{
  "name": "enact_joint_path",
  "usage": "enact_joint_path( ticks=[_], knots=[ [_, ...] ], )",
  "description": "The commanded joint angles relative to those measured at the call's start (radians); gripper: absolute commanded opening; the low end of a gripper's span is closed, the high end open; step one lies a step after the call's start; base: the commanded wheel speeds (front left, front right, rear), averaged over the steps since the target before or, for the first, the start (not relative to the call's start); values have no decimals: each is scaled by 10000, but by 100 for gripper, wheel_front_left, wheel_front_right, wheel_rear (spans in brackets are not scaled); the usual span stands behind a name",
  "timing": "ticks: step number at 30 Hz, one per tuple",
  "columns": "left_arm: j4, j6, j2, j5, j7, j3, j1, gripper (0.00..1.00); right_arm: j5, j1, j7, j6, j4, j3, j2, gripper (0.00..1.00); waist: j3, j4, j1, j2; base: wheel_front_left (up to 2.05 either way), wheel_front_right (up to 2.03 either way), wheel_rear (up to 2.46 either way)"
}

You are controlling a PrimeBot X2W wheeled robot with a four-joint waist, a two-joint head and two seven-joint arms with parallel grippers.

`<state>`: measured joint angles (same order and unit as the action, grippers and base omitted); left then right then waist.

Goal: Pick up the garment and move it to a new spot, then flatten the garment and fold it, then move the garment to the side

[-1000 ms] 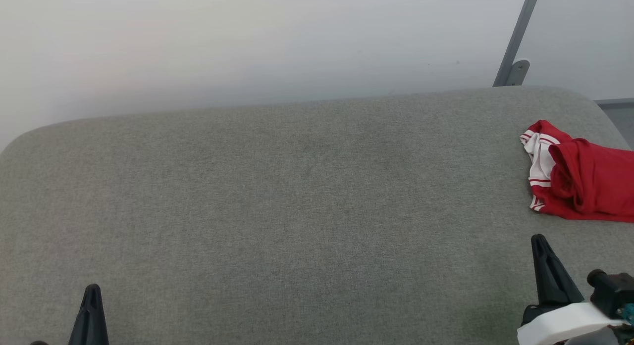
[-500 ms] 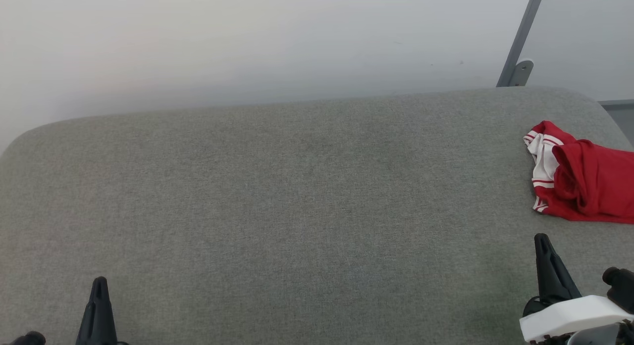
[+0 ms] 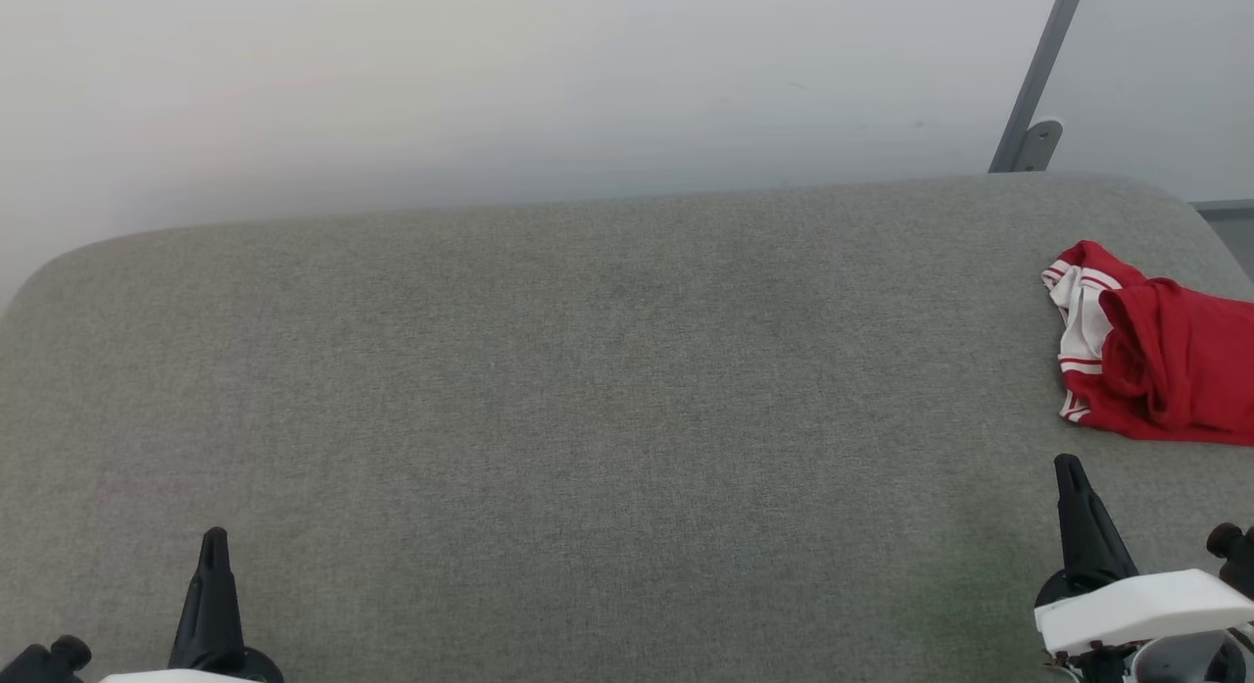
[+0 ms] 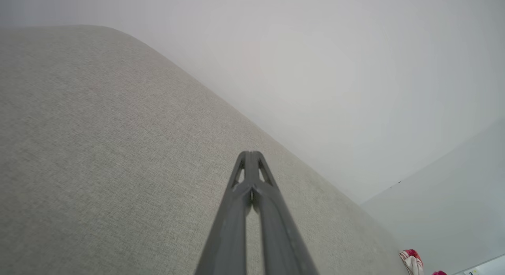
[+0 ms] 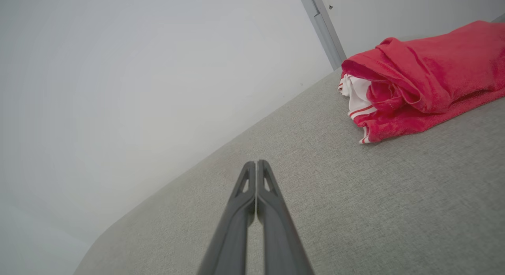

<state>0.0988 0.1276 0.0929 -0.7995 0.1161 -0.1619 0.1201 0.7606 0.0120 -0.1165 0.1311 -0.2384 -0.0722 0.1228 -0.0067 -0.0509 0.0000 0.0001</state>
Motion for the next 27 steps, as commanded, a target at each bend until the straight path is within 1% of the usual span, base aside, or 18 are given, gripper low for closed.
enact_joint_path(
  ticks=[1,6,9,27],
  knots=[
    [-46,15,40,-325,-79,5,-297,0,351,308,78,-2,98,-57,5,0,1,8,0,-1,0,0,0],
    [50,17,11,-824,-223,36,-427,0,876,348,223,-2,89,-82,-42,0,6,30,0,-1,0,0,0],
    [140,18,-17,-1315,-362,65,-556,0,1377,394,361,-2,80,-107,-88,0,10,52,0,-1,0,0,0],
    [497,26,-118,-3155,-897,173,-1052,0,3300,565,896,-2,44,-191,-263,0,28,145,0,-1,0,0,0]
  ],
)
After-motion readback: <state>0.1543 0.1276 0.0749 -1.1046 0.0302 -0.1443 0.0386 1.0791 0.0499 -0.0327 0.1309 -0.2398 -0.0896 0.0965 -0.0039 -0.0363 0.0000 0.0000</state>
